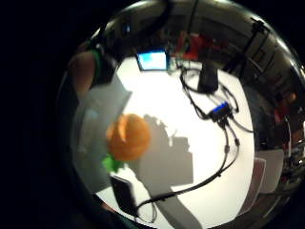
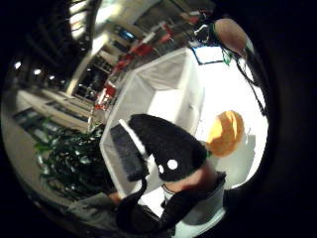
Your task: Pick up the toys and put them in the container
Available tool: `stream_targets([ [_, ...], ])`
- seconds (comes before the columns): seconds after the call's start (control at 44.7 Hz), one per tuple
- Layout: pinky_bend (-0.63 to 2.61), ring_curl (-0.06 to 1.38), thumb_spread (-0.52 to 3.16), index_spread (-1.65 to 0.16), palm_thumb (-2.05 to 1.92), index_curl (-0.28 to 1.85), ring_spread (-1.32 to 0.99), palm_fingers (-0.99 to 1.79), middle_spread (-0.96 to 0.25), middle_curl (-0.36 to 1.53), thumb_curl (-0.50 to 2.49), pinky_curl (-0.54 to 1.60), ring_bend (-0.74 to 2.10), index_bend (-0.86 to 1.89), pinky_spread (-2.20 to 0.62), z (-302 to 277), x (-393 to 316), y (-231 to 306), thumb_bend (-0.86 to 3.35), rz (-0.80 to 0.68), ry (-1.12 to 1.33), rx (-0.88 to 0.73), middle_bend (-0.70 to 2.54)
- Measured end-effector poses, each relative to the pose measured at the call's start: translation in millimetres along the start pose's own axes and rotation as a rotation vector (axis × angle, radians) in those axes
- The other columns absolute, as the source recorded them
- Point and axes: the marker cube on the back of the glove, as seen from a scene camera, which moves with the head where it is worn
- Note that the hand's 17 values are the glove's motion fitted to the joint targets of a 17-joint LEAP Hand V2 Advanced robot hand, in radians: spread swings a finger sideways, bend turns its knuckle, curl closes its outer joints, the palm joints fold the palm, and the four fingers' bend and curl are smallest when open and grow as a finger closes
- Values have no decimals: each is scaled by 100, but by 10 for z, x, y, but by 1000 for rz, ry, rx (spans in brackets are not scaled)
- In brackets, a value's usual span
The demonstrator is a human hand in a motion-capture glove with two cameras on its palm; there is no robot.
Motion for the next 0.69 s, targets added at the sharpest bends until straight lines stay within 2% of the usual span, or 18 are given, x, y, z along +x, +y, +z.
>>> stream_targets([
  [0.112,105,71,114,-35,-12,40,-48,-39,-36,78,17,64,86,81,-24,584,123,80,-8,-41,27,-209,60],
  [0.157,99,66,112,-35,-11,40,-44,-40,-32,75,17,61,72,78,-19,750,159,92,-8,-63,69,-241,55],
  [0.291,89,56,109,-36,-3,39,-37,-20,-26,67,19,54,48,72,-11,877,187,110,-4,-103,104,-98,41],
  [0.358,86,56,120,-36,14,39,-41,34,-28,68,23,49,62,74,-15,843,211,153,7,-109,83,-27,50],
  [0.425,96,55,124,-35,33,33,-46,73,-30,68,29,46,79,58,-25,772,248,235,18,-135,90,33,53],
  [0.537,107,61,118,-35,50,34,-47,96,-33,74,38,47,96,51,-33,381,285,408,25,-190,103,164,58],
  [0.693,107,69,111,-36,54,41,-47,104,-37,83,45,50,104,57,-37,-674,-222,648,23,-283,-151,391,67],
])
